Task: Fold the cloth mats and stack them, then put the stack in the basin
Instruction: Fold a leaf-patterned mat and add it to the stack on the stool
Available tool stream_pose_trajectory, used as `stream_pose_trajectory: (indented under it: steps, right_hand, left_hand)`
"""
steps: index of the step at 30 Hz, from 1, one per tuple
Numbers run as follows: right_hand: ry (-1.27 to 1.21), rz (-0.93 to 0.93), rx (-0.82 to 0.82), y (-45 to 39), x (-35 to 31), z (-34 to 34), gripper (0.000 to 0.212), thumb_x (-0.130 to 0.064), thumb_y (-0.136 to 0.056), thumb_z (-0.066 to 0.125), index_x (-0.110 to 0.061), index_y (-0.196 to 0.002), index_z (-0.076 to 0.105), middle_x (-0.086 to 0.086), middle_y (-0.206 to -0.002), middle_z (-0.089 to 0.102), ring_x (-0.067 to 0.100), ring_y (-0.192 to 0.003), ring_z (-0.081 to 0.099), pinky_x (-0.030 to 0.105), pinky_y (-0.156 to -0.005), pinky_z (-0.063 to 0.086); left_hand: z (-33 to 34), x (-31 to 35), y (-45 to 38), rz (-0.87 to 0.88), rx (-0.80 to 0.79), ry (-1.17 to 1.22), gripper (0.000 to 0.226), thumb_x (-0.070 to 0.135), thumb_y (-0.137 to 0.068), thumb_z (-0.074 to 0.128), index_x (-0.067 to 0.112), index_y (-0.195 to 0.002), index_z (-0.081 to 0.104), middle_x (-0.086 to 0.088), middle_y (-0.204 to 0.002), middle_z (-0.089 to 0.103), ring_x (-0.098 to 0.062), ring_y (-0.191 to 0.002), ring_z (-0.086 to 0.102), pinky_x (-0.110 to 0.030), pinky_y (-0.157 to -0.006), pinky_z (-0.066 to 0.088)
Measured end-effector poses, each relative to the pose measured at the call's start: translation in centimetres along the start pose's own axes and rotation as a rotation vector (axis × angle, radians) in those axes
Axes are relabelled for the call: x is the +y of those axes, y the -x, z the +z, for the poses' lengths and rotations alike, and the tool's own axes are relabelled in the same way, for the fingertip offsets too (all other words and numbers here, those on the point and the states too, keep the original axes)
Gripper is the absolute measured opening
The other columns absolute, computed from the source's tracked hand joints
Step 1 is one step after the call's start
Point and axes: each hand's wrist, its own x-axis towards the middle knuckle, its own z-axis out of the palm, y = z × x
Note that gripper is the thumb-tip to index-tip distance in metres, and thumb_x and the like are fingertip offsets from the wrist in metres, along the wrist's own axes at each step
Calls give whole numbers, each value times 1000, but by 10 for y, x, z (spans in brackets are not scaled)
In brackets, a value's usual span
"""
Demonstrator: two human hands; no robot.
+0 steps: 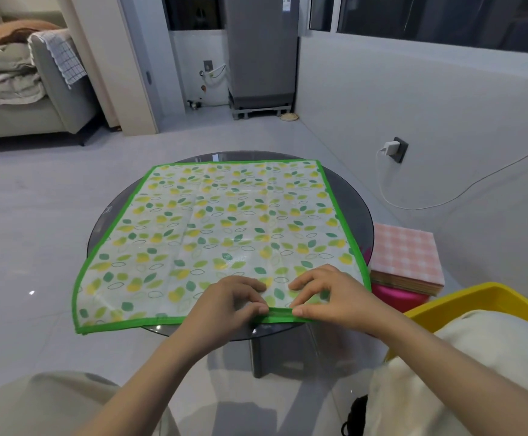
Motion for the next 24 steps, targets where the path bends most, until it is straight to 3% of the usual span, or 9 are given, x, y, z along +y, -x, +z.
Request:
stream_pose_trajectory:
  steps: [5,8,10,12,17,21,24]
  right_hand:
    - [16,15,113,-1,-7,-5,9,-29,-85,66,-33,-77,67,-21,-82,65,-9,-86,57,8,-76,40]
    - [59,28,214,-1,-11,-13,16,-28,-88,61,-38,-76,56,-20,-79,64,-4,-81,59,20,-76,46]
    - [101,22,294,-1,-17,-19,17,-28,-89,59,-37,-76,54,-19,-75,64,1,-79,61,28,-75,48]
    - [147,3,365,-2,-25,-26,13,-27,-91,57,-33,-79,55,-17,-74,65,7,-78,62,27,-71,46]
    - [293,-55,538,-1,-47,-46,9,-26,-92,54,-22,-91,62,-10,-77,68,16,-75,60,28,-61,35]
    - [416,-107,614,0,-55,-68,8,-27,-91,57,-23,-88,62,-8,-68,66,20,-66,59,25,-53,30]
    - [514,-214,783,-14,-61,-82,8,-19,-85,65,-19,-77,63,-8,-59,61,21,-54,55,22,-52,26]
  left_hand:
    - [-17,2,2,6,37,-126,10,30,-83,69,23,-87,76,23,-95,63,6,-92,58,-11,-84,43]
    - [-35,2,6,-63,102,-210,13,38,-84,66,29,-88,75,21,-91,66,4,-83,59,-23,-81,49]
    - [-46,6,8,-93,144,-278,16,41,-86,63,30,-88,74,18,-85,67,7,-72,55,-19,-70,47]
    - [-55,12,7,-95,194,-329,18,42,-88,60,29,-89,73,16,-77,65,6,-66,52,-14,-59,40]
    - [-75,36,5,-28,322,-441,17,40,-91,55,31,-89,69,13,-75,67,-7,-74,61,-27,-63,46]
    - [-94,53,-1,82,386,-452,15,37,-90,58,29,-87,70,15,-68,67,-8,-69,62,-30,-63,49]
    - [-108,61,-17,150,486,-502,14,35,-90,59,28,-87,70,11,-75,69,-14,-74,63,-29,-61,45]
